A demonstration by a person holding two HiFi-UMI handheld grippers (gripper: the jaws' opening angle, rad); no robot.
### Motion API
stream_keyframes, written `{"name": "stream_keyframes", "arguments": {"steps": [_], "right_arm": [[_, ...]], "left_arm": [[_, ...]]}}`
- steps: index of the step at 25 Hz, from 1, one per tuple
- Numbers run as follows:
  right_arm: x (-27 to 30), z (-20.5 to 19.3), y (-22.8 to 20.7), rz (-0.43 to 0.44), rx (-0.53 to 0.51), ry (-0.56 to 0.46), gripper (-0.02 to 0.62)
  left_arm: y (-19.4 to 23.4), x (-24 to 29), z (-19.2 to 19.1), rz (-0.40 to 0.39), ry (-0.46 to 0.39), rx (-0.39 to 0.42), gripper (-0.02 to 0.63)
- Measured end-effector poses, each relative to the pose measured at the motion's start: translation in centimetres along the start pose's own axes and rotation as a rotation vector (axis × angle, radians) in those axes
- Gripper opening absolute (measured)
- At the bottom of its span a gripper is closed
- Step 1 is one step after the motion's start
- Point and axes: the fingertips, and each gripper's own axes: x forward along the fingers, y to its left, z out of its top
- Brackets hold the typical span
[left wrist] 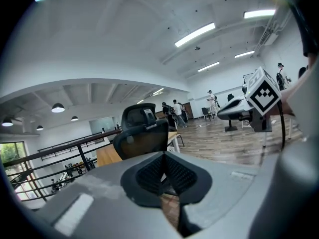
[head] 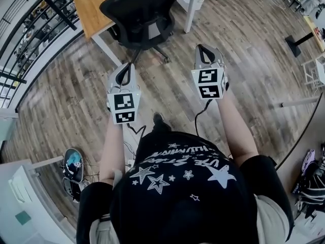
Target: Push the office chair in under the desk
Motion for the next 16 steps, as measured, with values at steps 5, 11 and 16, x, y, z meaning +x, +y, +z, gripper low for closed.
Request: {"name": "stream_keyframes", "arguments": {"steps": [5, 11, 16], "right_arm": [[-2.8, -1.1, 0.1, 0.012, -0.007, 0.002, 0.002], [-7.4, -2.1, 1.1, 0.023, -0.022, -0.022, 0.002], [-11.4, -2.4, 1.7, 0.032, -0.017, -0.051, 0.002]], "left_arm": [[-2.1, -2.3, -0.2, -0.004, 0.008, -0.008, 0.002], [-4.2, -6.8, -1.2, 0.019, 0.001, -0.017, 0.002], [-6.4, -10.7, -1.0, 0.032, -0.017, -0.028, 0.002]]}}
